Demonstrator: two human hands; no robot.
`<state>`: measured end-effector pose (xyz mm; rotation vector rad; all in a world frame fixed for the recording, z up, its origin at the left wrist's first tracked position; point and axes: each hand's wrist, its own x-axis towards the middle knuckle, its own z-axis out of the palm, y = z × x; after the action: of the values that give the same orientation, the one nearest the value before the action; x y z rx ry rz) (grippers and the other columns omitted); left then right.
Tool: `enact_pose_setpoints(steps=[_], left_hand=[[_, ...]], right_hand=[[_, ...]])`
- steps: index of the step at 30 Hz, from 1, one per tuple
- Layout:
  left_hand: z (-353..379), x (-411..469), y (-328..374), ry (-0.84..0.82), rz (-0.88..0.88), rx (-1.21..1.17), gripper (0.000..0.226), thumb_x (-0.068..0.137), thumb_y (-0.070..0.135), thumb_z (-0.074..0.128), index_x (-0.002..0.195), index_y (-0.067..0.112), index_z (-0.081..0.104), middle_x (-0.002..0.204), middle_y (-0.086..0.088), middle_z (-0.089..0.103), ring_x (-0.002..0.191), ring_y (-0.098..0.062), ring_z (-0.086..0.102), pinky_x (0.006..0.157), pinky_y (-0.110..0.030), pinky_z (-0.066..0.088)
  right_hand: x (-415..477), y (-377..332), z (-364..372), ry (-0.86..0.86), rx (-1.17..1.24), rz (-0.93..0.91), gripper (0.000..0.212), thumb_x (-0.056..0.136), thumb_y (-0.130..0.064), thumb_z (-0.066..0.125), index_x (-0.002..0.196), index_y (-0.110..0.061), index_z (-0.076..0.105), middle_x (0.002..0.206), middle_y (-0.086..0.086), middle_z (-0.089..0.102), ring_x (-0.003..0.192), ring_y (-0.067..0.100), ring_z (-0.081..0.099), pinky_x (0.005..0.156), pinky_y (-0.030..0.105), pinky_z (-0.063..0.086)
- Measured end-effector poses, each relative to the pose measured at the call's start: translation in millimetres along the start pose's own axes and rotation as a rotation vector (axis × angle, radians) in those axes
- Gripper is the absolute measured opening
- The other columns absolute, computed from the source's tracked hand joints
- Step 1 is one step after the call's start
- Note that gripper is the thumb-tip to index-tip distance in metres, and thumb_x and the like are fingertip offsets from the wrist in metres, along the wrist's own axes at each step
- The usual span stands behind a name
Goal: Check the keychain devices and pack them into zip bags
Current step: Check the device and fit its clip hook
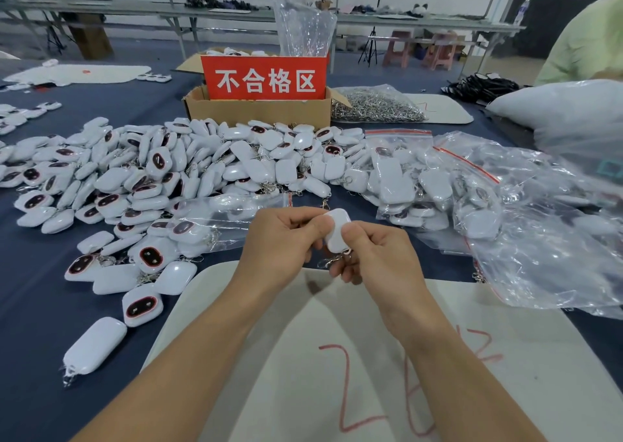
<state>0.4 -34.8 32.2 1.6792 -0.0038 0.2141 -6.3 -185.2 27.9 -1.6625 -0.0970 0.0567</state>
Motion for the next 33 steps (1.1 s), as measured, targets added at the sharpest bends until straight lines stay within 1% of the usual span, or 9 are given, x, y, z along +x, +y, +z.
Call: enact_pose_setpoints(steps=[4,7,9,13,16,19,22,29,33], left_hand=[[0,-2,-3,0.089,0.011,0.060,0.023,0.089,0.021,0.078,0.075,0.040,0.081,0.054,0.009,0.063,0.043,-0.010,0.047,0.047,-0.019,0.040],[1,-4,-4,0.154,0.013,0.080,0.011,0.083,0.030,0.082,0.076,0.038,0.081,0.053,0.010,0.064,0.045,-0.006,0.050,0.051,-0.022,0.042],[1,-4,-4,0.170,-0.004,0.042,0.006,0.080,0.034,0.083,0.075,0.036,0.082,0.052,0.008,0.063,0.044,-0.008,0.049,0.051,-0.026,0.046],[1,-4,-2,0.124,-0.009,0.024,0.011,0.085,0.035,0.082,0.074,0.032,0.081,0.056,0.003,0.066,0.043,-0.010,0.050,0.047,-0.019,0.043],[0,-2,-1,0.071,0.020,-0.001,0.014,0.090,0.030,0.077,0.081,0.040,0.081,0.069,0.006,0.073,0.054,-0.006,0.059,0.056,-0.017,0.048],[-2,-2,0,0.000,0.045,0.010,0.015,0.092,0.027,0.077,0.094,0.041,0.081,0.072,0.006,0.074,0.061,-0.002,0.061,0.066,-0.016,0.048],[-1,-5,1,-0.064,0.078,-0.012,0.013,0.093,0.026,0.074,0.091,0.034,0.084,0.061,0.002,0.068,0.057,-0.004,0.054,0.060,-0.014,0.045],[-3,-4,-2,-0.044,0.093,0.054,0.018,0.092,0.021,0.073,0.087,0.035,0.083,0.062,0.009,0.065,0.056,-0.008,0.051,0.058,-0.017,0.044],[-4,-3,-3,-0.047,0.130,0.077,0.020,0.092,0.020,0.072,0.085,0.035,0.083,0.060,0.011,0.064,0.053,-0.007,0.051,0.056,-0.016,0.043]], right_hand=[[1,2,0,0.176,-0.103,-0.060,0.011,0.088,-0.017,0.071,0.089,-0.025,0.079,0.075,-0.005,0.077,0.061,0.007,0.070,0.063,0.021,0.053],[-3,4,4,0.141,-0.223,-0.183,0.040,0.076,-0.010,0.076,0.107,-0.035,0.074,0.089,-0.016,0.077,0.069,0.006,0.069,0.070,0.019,0.055],[-6,6,9,0.071,-0.328,-0.245,0.047,0.072,-0.010,0.075,0.109,-0.039,0.069,0.086,-0.015,0.072,0.067,0.009,0.062,0.064,0.015,0.049],[-3,9,7,0.075,-0.380,-0.252,0.029,0.083,-0.010,0.065,0.105,-0.029,0.067,0.068,-0.009,0.056,0.059,0.010,0.047,0.058,0.020,0.042],[-1,2,3,0.038,-0.153,-0.097,0.019,0.094,-0.013,0.054,0.098,-0.018,0.072,0.085,0.005,0.071,0.068,0.023,0.062,0.072,0.042,0.057],[-1,-3,-1,-0.026,0.118,0.046,0.031,0.101,-0.009,0.047,0.091,-0.008,0.076,0.087,0.012,0.076,0.063,0.019,0.064,0.060,0.032,0.051],[0,-5,-7,-0.091,0.208,0.118,0.029,0.102,-0.008,0.046,0.097,0.002,0.073,0.087,0.016,0.075,0.060,0.020,0.060,0.061,0.033,0.039],[0,-3,-5,-0.011,0.076,0.067,0.027,0.098,-0.019,0.060,0.083,-0.019,0.082,0.085,0.003,0.076,0.075,0.014,0.066,0.075,0.029,0.053],[1,-4,-5,-0.008,0.138,0.090,0.024,0.100,-0.021,0.062,0.087,-0.017,0.082,0.091,0.008,0.077,0.068,0.016,0.065,0.073,0.029,0.053]])
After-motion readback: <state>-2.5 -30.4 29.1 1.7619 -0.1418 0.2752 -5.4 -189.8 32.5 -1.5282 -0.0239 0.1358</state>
